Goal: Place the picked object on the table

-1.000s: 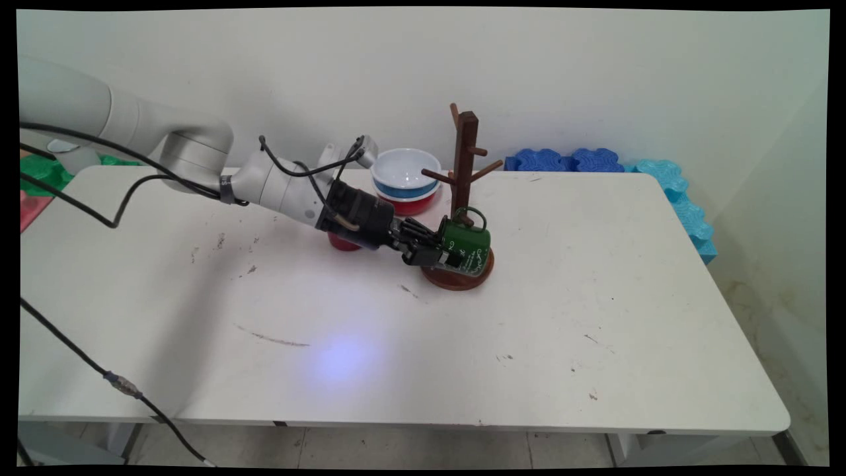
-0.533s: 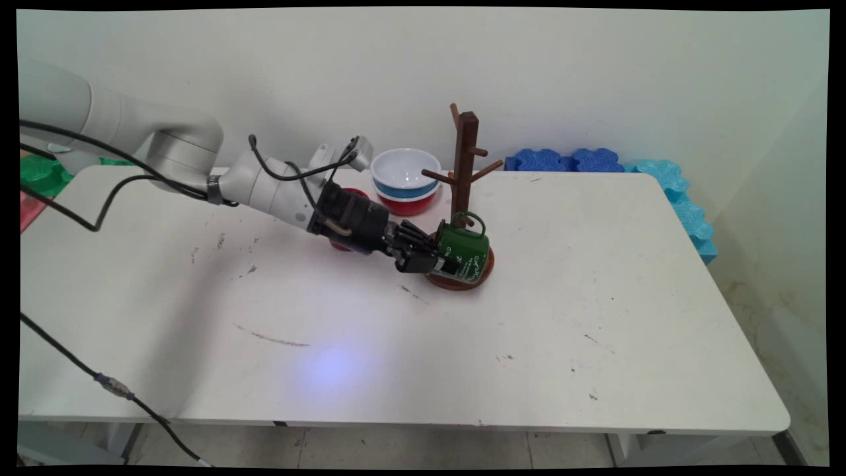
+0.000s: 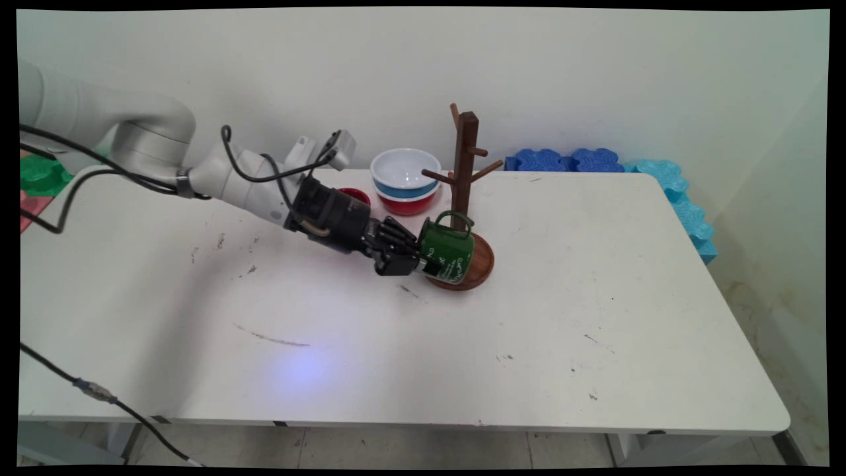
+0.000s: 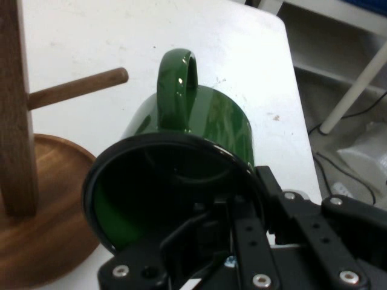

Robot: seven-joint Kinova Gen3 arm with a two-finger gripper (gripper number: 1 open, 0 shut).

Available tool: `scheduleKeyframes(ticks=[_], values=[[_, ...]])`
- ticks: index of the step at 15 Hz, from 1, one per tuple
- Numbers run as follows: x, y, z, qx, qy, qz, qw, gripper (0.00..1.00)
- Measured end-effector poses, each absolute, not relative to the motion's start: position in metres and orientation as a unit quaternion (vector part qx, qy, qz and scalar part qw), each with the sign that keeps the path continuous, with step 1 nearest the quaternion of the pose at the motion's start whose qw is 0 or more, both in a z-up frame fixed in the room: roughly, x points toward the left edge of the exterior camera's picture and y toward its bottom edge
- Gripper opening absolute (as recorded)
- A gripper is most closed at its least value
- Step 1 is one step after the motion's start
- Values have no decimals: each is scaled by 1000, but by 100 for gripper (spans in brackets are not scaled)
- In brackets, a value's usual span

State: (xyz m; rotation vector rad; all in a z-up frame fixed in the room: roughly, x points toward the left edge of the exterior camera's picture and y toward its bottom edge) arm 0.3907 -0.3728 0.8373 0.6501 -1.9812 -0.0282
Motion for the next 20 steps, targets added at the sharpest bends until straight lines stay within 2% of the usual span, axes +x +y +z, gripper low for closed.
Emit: scheduleKeyframes(ticks=[12,20], values=[[423,-341,880,221,-865,59,447,0],[452,-319,917,184,-897,106,388,0]])
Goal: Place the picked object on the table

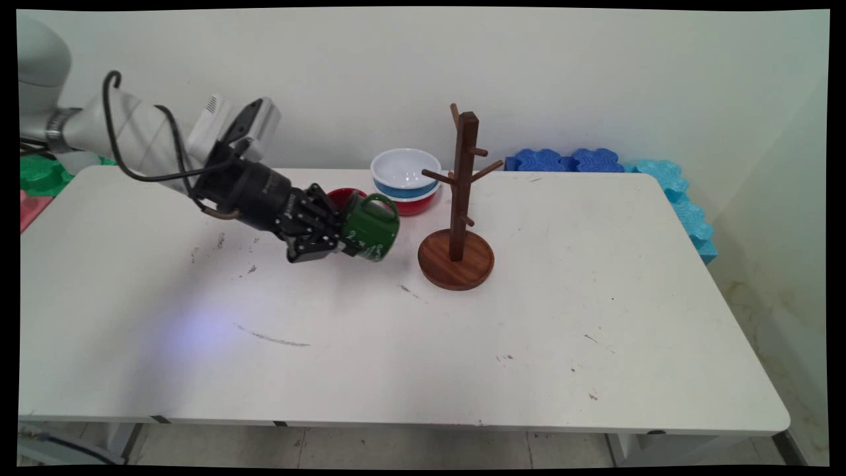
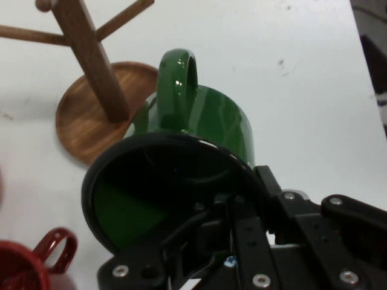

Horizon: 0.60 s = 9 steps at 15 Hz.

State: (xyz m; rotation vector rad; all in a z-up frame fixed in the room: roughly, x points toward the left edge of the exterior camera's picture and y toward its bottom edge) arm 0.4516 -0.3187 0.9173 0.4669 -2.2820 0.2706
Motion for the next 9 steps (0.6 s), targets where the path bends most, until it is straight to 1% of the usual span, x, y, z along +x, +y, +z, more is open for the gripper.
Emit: scheduleKeyframes(ticks=[3,9], values=[[460,-313,927,171,-908,120,363,0],[472,-307,934,154,-923,138,324,0]])
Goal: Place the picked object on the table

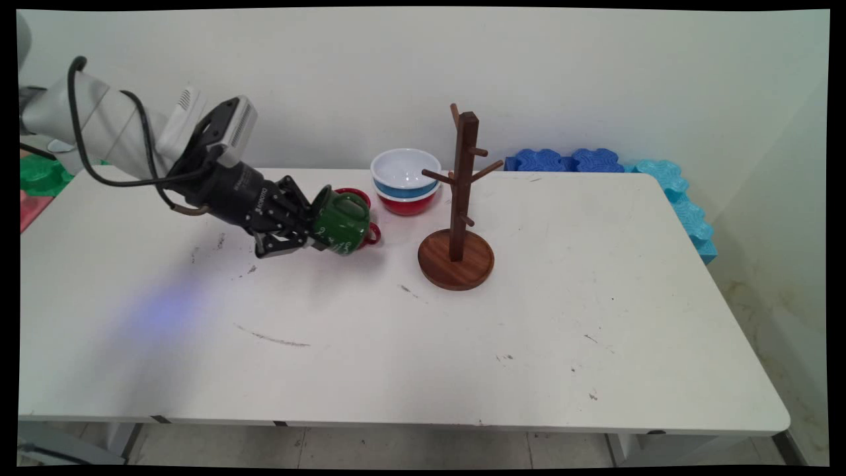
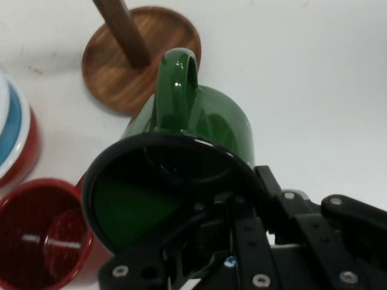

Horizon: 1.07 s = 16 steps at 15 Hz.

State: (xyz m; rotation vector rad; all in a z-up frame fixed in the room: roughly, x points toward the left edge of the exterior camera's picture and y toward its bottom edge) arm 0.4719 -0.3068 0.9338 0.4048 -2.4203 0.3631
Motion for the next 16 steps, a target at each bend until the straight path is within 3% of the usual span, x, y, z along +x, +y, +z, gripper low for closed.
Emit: scheduleKeyframes(ticks=[16], values=[[493,-290,911,136,-952,159,224,0]])
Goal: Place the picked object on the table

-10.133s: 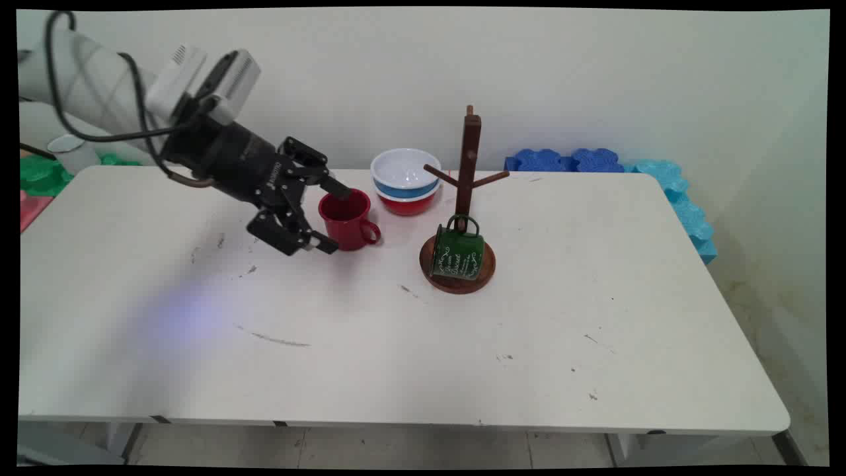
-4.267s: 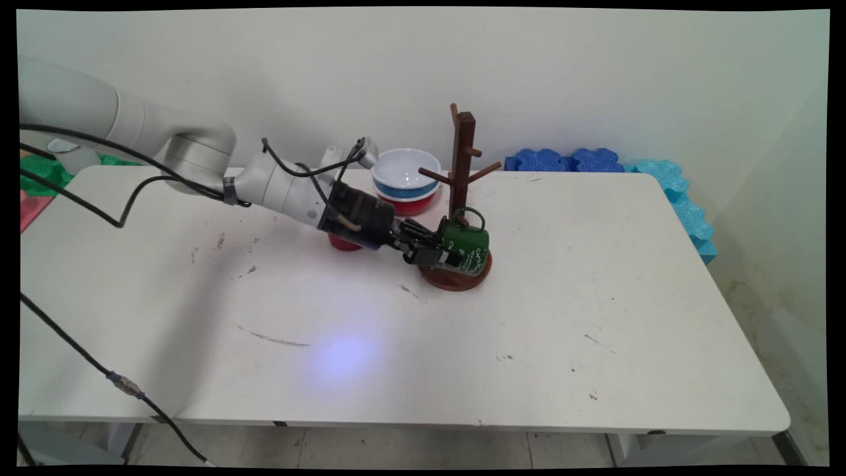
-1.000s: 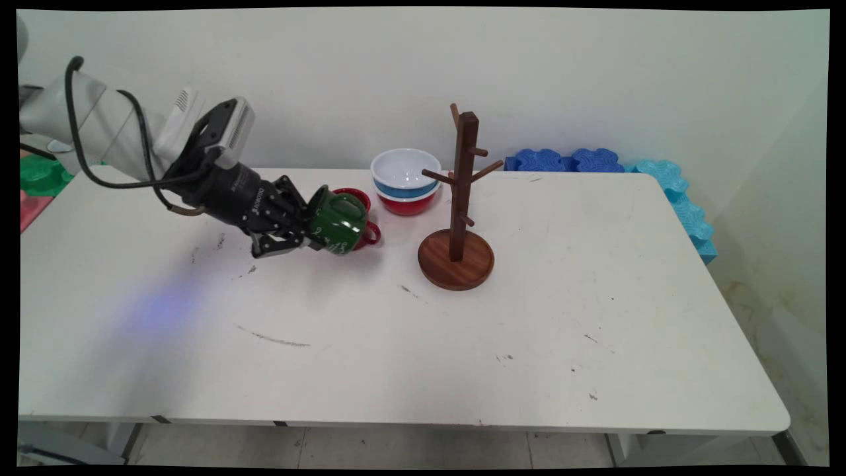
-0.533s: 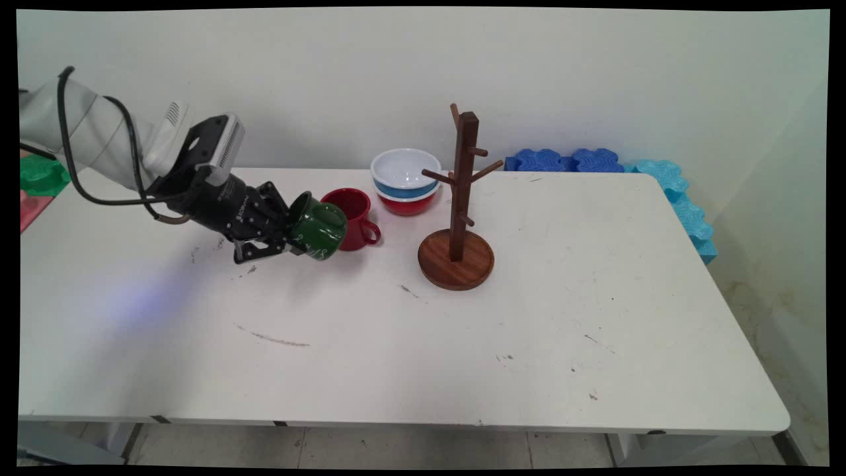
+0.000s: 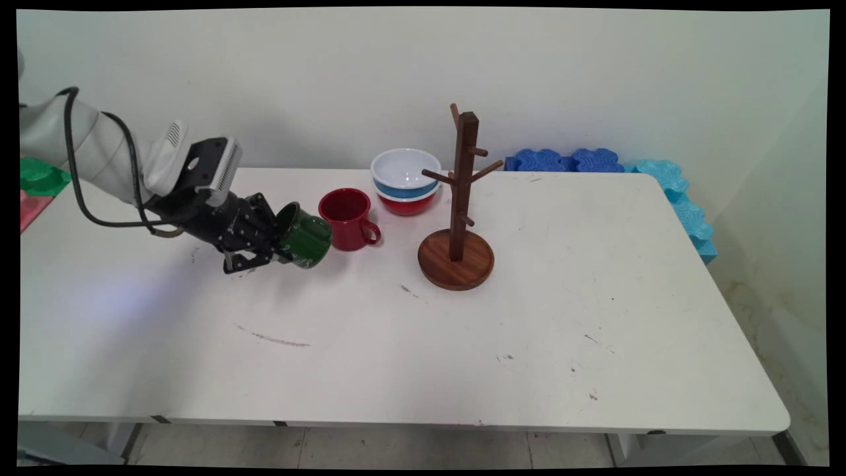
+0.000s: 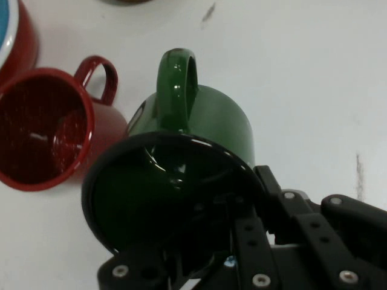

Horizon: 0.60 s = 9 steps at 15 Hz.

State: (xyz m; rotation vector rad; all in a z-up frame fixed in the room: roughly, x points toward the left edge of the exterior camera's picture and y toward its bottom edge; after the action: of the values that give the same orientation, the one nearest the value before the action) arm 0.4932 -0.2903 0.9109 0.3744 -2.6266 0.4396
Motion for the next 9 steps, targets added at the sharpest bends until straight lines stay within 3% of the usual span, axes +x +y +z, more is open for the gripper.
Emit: scheduleKeyframes(ticks=[9], values=[[494,-289,891,146,-957,163,191,0]])
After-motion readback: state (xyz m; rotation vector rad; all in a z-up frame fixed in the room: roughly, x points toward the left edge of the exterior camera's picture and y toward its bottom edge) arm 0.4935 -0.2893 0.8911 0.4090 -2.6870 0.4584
